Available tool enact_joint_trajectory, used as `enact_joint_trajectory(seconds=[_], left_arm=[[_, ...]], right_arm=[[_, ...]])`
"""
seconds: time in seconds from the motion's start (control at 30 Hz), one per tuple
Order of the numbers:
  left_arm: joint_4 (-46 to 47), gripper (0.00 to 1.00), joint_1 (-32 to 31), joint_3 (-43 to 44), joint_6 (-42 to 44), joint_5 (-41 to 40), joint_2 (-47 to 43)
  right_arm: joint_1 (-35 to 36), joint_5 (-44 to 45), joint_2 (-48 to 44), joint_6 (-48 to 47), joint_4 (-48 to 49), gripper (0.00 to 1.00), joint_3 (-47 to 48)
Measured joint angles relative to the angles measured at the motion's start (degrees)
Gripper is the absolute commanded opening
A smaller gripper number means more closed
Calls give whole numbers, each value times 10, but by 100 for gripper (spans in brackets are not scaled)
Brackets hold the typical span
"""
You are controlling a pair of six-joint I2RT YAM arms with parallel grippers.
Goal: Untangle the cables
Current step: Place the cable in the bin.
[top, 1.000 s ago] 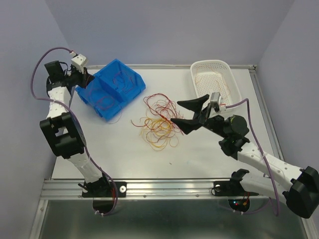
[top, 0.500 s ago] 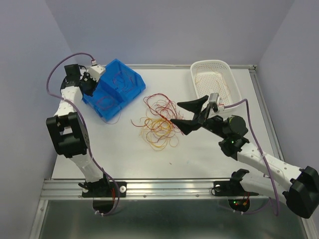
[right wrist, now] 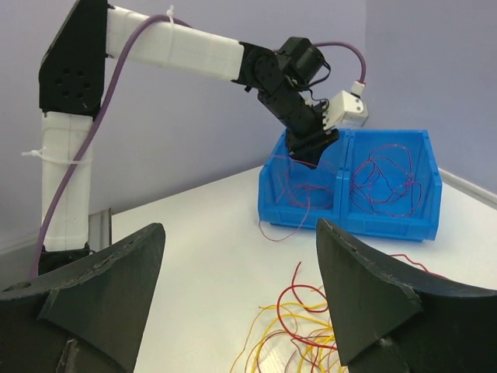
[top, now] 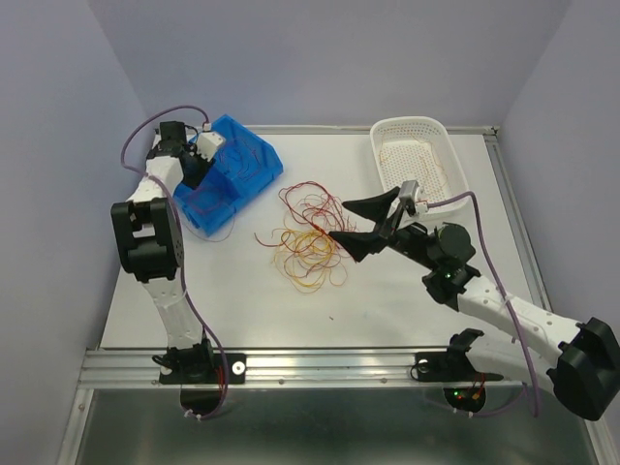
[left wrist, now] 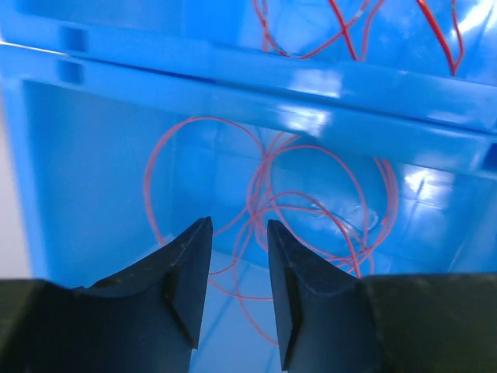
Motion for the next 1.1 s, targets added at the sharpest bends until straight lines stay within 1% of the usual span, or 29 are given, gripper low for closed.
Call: enact_joint_trajectory(seconds=[0.13, 0.2, 0.27, 0.33, 0.47, 0.53, 0.63, 0.73, 0.83, 0.9, 0.93, 1.0, 1.1], left_arm=[[0, 52, -4, 13, -1, -39, -14], [0, 55, -8, 20, 1, -75, -29], [0, 56, -11, 26, 3, -104, -43], [1, 60, -16, 33, 7, -141, -59], [3, 70, -19, 34, 10, -162, -105], [3, 76, -19, 28, 14, -158, -142], [8, 79, -19, -19, 25, -138, -237], [10, 79, -18, -75, 33, -122, -323], [22, 79, -3, -156, 33, -86, -392], [22, 79, 24, -211, 34, -49, -414], [21, 81, 47, -241, 35, -25, -417], [28, 82, 82, -290, 42, 11, -415], [37, 83, 118, -350, 57, 55, -410]], right_arm=[[0, 2, 5, 0, -5, 83, 0], [0, 2, 5, 0, -5, 83, 0], [0, 3, 5, 0, -5, 83, 0], [0, 7, 8, 0, -4, 83, 0], [0, 14, 44, 1, -7, 84, 2], [0, 14, 77, 3, -18, 84, 11], [0, 15, 144, 7, -45, 84, 30], [0, 14, 191, 11, -70, 84, 47], [0, 16, 201, 13, -83, 84, 49], [0, 23, 195, 12, -85, 84, 49], [0, 25, 191, 10, -86, 84, 49], [0, 28, 179, 6, -86, 84, 49], [0, 31, 154, -2, -86, 85, 46]])
